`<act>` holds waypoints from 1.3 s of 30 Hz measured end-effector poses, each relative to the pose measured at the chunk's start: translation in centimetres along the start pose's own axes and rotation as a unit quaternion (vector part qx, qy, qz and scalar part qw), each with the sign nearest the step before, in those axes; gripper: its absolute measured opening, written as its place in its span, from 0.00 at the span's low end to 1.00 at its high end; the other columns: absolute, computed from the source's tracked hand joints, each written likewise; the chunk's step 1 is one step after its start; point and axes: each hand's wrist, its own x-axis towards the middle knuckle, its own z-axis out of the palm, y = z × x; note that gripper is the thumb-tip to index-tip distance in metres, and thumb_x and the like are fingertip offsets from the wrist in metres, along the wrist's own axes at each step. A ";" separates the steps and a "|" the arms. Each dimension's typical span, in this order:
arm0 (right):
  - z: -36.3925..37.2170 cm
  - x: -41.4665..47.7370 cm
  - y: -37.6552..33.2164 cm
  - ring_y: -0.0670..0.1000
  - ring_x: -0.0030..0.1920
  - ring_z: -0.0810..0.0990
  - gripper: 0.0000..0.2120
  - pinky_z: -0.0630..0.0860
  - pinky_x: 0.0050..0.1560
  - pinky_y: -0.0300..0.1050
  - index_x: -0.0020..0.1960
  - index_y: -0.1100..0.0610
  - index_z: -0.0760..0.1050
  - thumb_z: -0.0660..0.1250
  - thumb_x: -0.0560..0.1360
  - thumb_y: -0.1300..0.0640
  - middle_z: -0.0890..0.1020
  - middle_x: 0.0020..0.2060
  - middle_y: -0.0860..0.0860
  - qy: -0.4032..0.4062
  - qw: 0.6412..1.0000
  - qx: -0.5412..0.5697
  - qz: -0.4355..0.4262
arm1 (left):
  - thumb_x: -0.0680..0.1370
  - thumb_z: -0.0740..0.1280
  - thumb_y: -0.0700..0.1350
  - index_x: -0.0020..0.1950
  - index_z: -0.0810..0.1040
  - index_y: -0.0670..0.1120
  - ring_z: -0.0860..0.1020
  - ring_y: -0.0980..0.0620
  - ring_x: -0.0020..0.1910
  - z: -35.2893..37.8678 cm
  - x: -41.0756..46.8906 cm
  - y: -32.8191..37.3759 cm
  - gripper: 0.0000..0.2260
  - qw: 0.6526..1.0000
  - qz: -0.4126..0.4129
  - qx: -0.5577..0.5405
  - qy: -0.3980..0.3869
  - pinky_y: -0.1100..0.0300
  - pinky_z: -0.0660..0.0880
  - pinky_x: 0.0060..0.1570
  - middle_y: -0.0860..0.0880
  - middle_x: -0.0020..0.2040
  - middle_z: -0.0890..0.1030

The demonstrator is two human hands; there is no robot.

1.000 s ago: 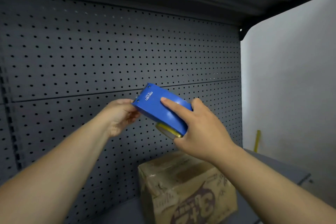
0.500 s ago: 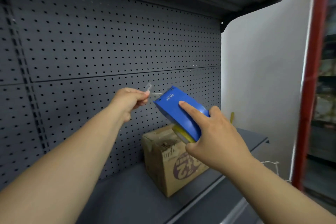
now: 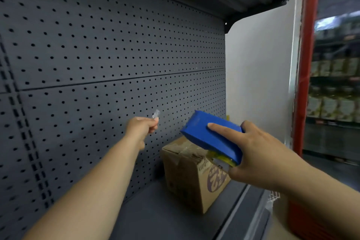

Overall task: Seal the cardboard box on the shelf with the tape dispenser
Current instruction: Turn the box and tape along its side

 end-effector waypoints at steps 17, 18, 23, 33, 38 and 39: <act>4.7 2.7 -4.3 0.49 0.46 0.62 0.41 0.70 0.54 0.42 0.68 0.29 0.35 0.64 0.71 0.42 0.61 0.54 0.49 -0.125 0.987 -0.086 0.060 | 0.74 0.69 0.43 0.42 0.79 0.41 0.75 0.47 0.45 2.5 5.4 -10.5 0.05 0.999 -0.043 0.011 -0.021 0.56 0.68 0.46 0.40 0.48 0.81; 4.9 2.7 -4.3 0.48 0.46 0.62 0.41 0.70 0.54 0.42 0.67 0.29 0.35 0.64 0.71 0.42 0.62 0.55 0.49 -0.124 0.986 -0.086 0.063 | 0.74 0.69 0.43 0.45 0.79 0.40 0.75 0.47 0.46 2.5 5.6 -10.7 0.06 0.999 -0.049 0.003 -0.021 0.56 0.68 0.46 0.39 0.51 0.81; 5.2 2.6 -4.1 0.48 0.47 0.63 0.41 0.70 0.55 0.42 0.68 0.29 0.35 0.64 0.71 0.41 0.60 0.52 0.49 -0.118 0.987 -0.087 0.066 | 0.74 0.69 0.41 0.56 0.77 0.35 0.76 0.39 0.59 2.8 5.6 -10.8 0.14 0.987 -0.136 -0.087 -0.025 0.51 0.70 0.52 0.36 0.59 0.79; 5.7 2.3 -3.5 0.47 0.46 0.63 0.40 0.69 0.53 0.41 0.68 0.30 0.36 0.63 0.71 0.37 0.60 0.50 0.48 -0.095 0.991 -0.079 0.058 | 0.74 0.68 0.46 0.71 0.62 0.41 0.70 0.40 0.66 3.4 4.6 -11.6 0.28 0.996 -0.006 0.059 0.064 0.51 0.72 0.57 0.40 0.70 0.66; 5.6 2.1 -3.0 0.48 0.47 0.64 0.40 0.70 0.55 0.42 0.69 0.30 0.37 0.64 0.71 0.37 0.64 0.55 0.50 -0.100 0.990 -0.074 0.062 | 0.79 0.59 0.40 0.64 0.75 0.43 0.72 0.49 0.65 3.1 3.6 -12.0 0.14 0.909 0.331 0.253 -0.015 0.66 0.63 0.60 0.46 0.66 0.74; 5.5 2.1 -2.9 0.48 0.47 0.64 0.40 0.70 0.55 0.42 0.69 0.30 0.38 0.64 0.71 0.37 0.64 0.55 0.50 -0.104 0.990 -0.075 0.062 | 0.80 0.58 0.42 0.65 0.75 0.44 0.72 0.51 0.66 3.0 3.6 -12.0 0.15 0.905 0.333 0.261 -0.051 0.68 0.62 0.60 0.47 0.66 0.75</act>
